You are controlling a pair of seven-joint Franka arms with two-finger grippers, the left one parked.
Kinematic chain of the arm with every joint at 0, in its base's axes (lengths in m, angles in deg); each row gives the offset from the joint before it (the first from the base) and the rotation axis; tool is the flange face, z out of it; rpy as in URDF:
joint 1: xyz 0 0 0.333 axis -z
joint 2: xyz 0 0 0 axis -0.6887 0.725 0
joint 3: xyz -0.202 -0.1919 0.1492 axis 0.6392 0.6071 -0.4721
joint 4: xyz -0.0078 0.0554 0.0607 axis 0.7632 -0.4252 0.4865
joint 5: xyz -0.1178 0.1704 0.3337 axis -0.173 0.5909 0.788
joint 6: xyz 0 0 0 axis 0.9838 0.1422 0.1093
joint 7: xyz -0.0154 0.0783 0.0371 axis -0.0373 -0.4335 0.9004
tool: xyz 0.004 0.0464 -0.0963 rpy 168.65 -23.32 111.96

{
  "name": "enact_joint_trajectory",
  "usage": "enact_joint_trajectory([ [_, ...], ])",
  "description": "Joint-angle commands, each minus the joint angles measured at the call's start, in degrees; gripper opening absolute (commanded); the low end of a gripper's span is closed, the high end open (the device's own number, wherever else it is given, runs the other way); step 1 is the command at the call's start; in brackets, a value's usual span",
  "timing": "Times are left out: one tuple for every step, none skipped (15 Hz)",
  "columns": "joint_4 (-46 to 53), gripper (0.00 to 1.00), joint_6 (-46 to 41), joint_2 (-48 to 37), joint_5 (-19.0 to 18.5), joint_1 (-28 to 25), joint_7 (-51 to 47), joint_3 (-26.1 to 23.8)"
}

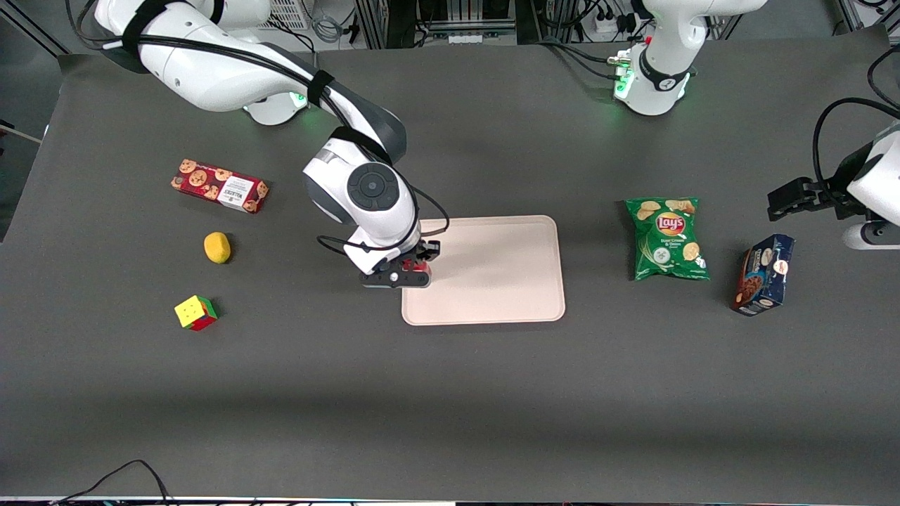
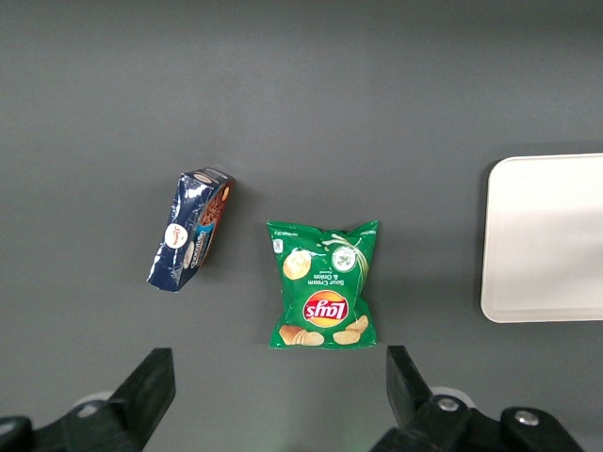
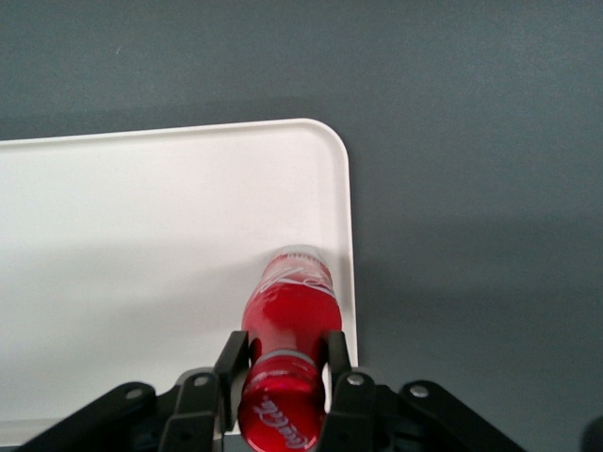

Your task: Place coke bottle on tray

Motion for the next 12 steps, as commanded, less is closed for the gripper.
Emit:
enact_joint_trajectory([
  [0.56,0.81,0.87,0.25,-1.73,-0.48,-3.49,-0.08],
  [0.38,1.0,1.48,0.25,-2.6,-0.48,-4.02,-0.08],
  [0.12,1.0,2.09,0.34,-2.95,-0.39,-4.11,-0.08],
  [0.12,1.0,2.01,0.25,-2.78,0.13,-4.11,-0.08],
  [0.12,1.0,1.92,-0.45,-2.35,0.66,-4.03,-0.17],
  [0.03,1.0,1.4,-1.5,-2.26,2.23,-3.59,-0.52],
  [-0.4,1.0,1.22,-3.16,-2.08,4.07,-3.24,-0.96],
  [-1.63,1.0,0.87,-5.18,-1.38,5.92,-3.06,-1.05],
  [-2.25,1.0,0.78,-6.94,0.8,8.28,-2.88,-1.83],
  [-2.95,1.0,0.35,-8.61,2.56,11.44,-1.32,-2.62],
  [-4.0,1.0,-0.27,-10.46,3.36,14.43,2.27,-3.41],
  [-5.06,1.0,-0.8,-12.48,4.33,17.42,5.96,-4.29],
])
